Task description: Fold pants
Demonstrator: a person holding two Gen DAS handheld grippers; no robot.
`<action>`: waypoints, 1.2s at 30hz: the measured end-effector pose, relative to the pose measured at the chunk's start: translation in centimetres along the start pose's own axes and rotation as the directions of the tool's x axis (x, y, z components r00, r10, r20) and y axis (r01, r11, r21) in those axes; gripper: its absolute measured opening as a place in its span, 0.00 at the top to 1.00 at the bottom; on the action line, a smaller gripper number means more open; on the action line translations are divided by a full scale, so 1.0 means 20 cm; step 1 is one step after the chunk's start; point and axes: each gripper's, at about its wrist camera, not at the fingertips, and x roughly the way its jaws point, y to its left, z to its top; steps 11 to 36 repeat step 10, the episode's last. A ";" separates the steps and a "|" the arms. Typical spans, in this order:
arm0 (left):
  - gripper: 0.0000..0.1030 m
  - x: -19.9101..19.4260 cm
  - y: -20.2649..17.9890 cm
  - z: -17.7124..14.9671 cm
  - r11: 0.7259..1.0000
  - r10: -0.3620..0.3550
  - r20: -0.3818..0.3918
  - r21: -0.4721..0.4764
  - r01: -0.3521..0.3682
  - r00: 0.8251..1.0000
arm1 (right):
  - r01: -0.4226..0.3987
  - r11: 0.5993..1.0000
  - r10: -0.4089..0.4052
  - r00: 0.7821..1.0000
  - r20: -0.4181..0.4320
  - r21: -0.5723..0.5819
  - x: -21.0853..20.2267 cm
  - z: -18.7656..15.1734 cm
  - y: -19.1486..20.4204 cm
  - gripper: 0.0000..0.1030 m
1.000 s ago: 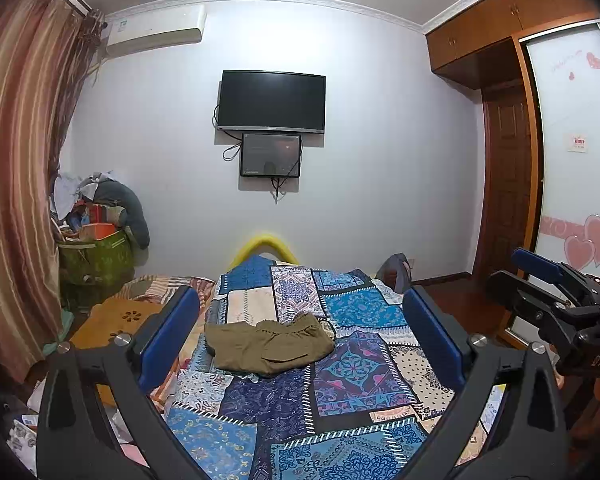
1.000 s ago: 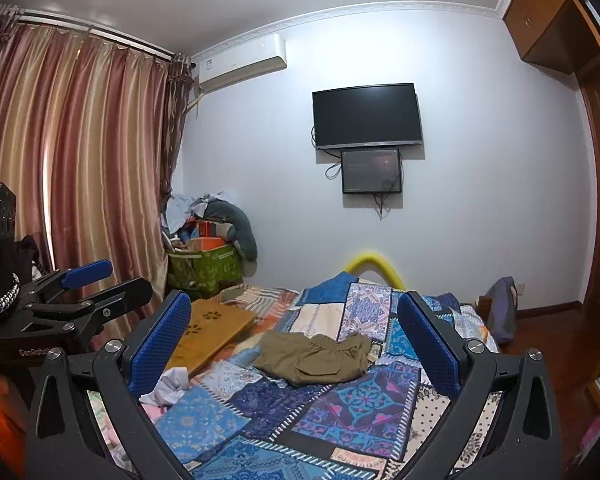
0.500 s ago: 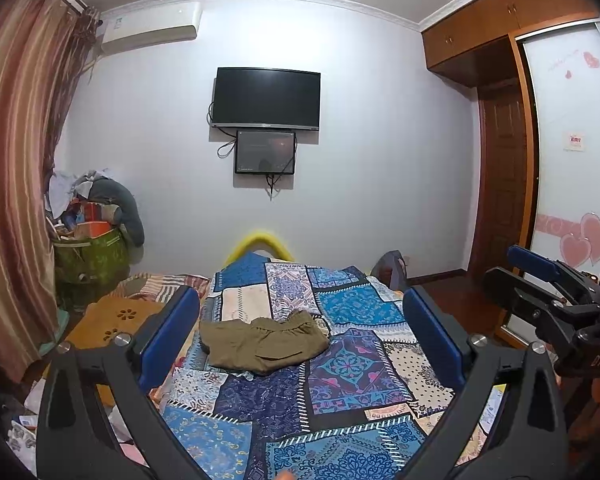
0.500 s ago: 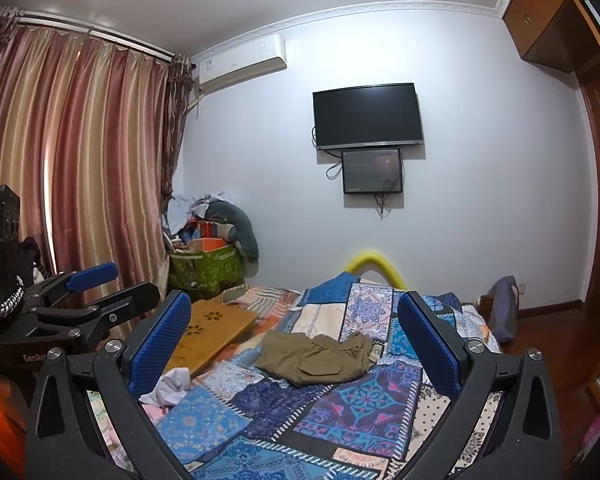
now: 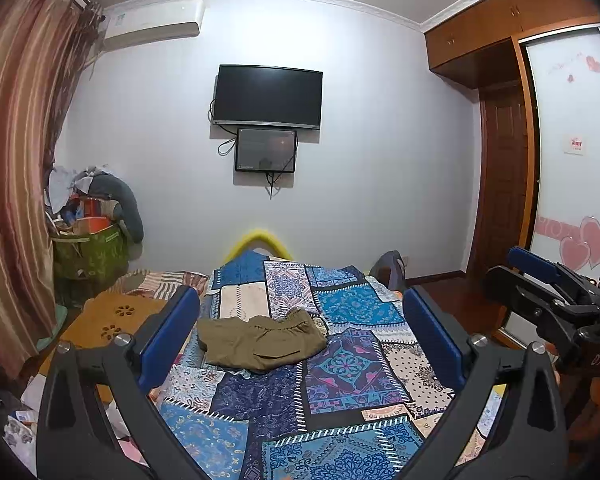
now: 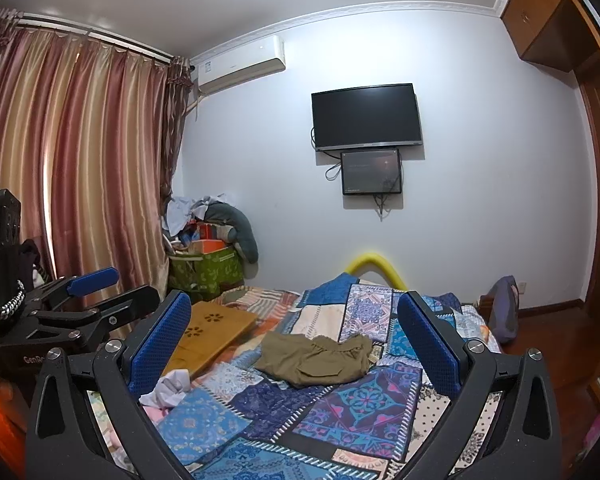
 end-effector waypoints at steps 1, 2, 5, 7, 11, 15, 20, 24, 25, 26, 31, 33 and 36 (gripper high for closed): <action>0.00 0.00 0.00 0.00 1.000 0.005 0.001 0.000 -0.005 1.000 | 0.000 1.000 0.000 1.000 -0.001 0.002 0.00 0.00 0.00 0.00; 0.00 0.00 -0.01 0.00 1.000 0.009 0.001 -0.001 -0.009 1.000 | -0.001 1.000 0.001 1.000 -0.001 0.003 0.00 0.00 0.00 0.00; 0.00 0.00 0.00 0.00 1.000 0.004 -0.006 -0.003 -0.004 1.000 | -0.001 1.000 0.001 1.000 -0.003 0.005 0.01 0.00 0.00 0.00; 0.00 0.01 0.00 0.00 1.000 -0.006 -0.015 -0.008 0.006 1.000 | -0.002 1.000 0.002 1.000 -0.004 0.006 0.01 0.00 0.00 0.00; 0.00 0.02 0.00 0.00 1.000 0.002 -0.016 -0.006 -0.002 1.000 | -0.001 1.000 0.001 1.000 -0.008 0.007 0.01 0.00 -0.01 0.00; 0.00 0.02 0.00 0.00 1.000 0.002 -0.016 -0.006 -0.002 1.000 | -0.001 1.000 0.001 1.000 -0.008 0.007 0.01 0.00 -0.01 0.00; 0.00 0.02 0.00 0.00 1.000 0.002 -0.016 -0.006 -0.002 1.000 | -0.001 1.000 0.001 1.000 -0.008 0.007 0.01 0.00 -0.01 0.00; 0.00 0.02 0.00 0.00 1.000 0.002 -0.016 -0.006 -0.002 1.000 | -0.001 1.000 0.001 1.000 -0.008 0.007 0.01 0.00 -0.01 0.00; 0.00 0.02 0.00 0.00 1.000 0.002 -0.016 -0.006 -0.002 1.000 | -0.001 1.000 0.001 1.000 -0.008 0.007 0.01 0.00 -0.01 0.00; 0.00 0.02 0.00 0.00 1.000 0.002 -0.016 -0.006 -0.002 1.000 | -0.001 1.000 0.001 1.000 -0.008 0.007 0.01 0.00 -0.01 0.00; 0.00 0.02 0.00 0.00 1.000 0.002 -0.016 -0.006 -0.002 1.000 | -0.001 1.000 0.001 1.000 -0.008 0.007 0.01 0.00 -0.01 0.00; 0.00 0.02 0.00 0.00 1.000 0.002 -0.016 -0.006 -0.002 1.000 | -0.001 1.000 0.001 1.000 -0.008 0.007 0.01 0.00 -0.01 0.00; 0.00 0.02 0.00 0.00 1.000 0.002 -0.016 -0.006 -0.002 1.000 | -0.001 1.000 0.001 1.000 -0.008 0.007 0.01 0.00 -0.01 0.00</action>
